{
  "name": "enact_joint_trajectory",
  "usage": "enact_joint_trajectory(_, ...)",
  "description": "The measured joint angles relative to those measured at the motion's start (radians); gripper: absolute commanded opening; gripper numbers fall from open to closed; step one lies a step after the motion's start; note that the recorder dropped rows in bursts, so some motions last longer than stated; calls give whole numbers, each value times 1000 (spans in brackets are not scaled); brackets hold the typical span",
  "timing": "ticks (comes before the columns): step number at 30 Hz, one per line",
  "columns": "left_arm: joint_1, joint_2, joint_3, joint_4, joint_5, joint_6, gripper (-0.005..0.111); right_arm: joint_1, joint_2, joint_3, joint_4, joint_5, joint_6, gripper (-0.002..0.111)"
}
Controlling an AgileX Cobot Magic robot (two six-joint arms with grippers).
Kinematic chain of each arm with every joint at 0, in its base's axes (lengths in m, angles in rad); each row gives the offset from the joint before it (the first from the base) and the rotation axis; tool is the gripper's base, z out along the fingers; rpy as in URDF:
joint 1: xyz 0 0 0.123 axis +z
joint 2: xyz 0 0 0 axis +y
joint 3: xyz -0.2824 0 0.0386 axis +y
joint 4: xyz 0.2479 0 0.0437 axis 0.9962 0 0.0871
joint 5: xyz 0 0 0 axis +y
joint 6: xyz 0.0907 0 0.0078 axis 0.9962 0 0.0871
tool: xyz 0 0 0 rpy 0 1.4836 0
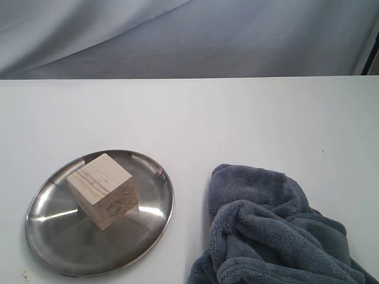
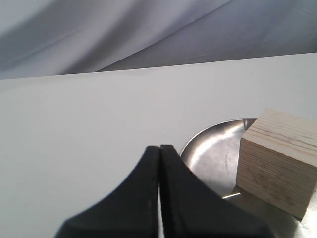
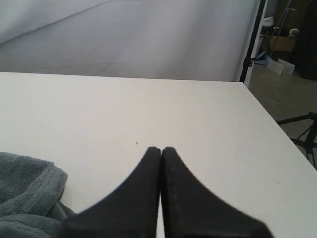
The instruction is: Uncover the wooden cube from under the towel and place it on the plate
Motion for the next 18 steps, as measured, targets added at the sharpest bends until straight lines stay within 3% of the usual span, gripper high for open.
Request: enact_joint_trajectory(18, 0, 0, 0, 0, 0, 0, 1, 0, 0, 0, 32, 58, -20, 0)
